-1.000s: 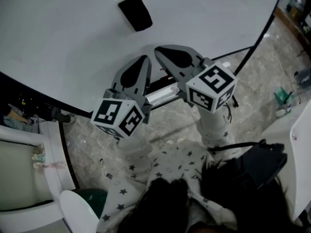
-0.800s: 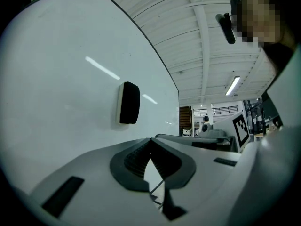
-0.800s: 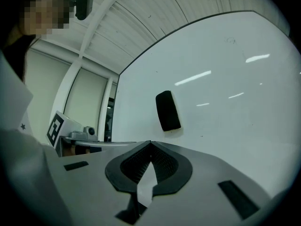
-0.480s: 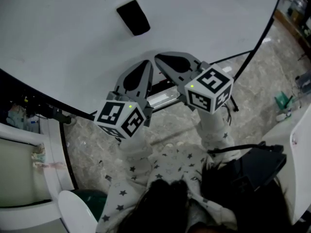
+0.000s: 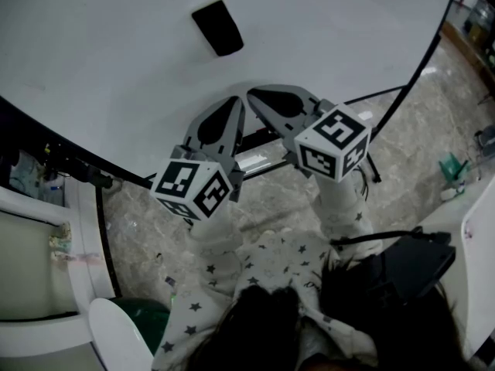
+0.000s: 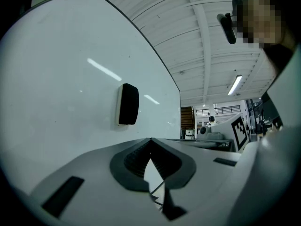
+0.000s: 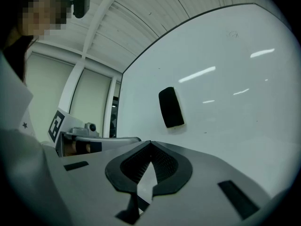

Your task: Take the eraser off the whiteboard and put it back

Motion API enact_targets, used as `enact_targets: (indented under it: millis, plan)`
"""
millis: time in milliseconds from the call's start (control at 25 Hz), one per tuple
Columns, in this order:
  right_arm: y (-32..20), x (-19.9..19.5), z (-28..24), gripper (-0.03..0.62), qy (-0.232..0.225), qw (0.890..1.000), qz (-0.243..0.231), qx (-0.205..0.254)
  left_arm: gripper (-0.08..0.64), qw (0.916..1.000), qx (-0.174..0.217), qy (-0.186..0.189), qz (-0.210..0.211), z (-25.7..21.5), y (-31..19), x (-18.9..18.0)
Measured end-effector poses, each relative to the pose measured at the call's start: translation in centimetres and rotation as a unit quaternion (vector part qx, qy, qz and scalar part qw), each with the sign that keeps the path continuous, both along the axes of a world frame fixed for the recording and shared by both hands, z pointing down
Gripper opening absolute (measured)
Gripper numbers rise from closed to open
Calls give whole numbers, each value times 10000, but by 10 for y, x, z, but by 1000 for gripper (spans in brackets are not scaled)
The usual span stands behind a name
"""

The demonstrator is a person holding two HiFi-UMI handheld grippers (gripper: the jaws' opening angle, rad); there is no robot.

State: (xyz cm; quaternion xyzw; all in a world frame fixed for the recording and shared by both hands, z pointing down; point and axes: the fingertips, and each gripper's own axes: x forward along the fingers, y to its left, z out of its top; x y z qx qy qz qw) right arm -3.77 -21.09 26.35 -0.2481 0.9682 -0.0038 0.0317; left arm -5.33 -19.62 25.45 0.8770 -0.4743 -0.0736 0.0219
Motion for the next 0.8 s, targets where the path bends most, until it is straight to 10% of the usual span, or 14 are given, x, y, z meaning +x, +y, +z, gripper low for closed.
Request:
enact_targets:
  millis: [800]
  plan:
    - [0,-4,7,8,33,9999,-94,-119,2,10000,-44,-3,-24,3,2,0]
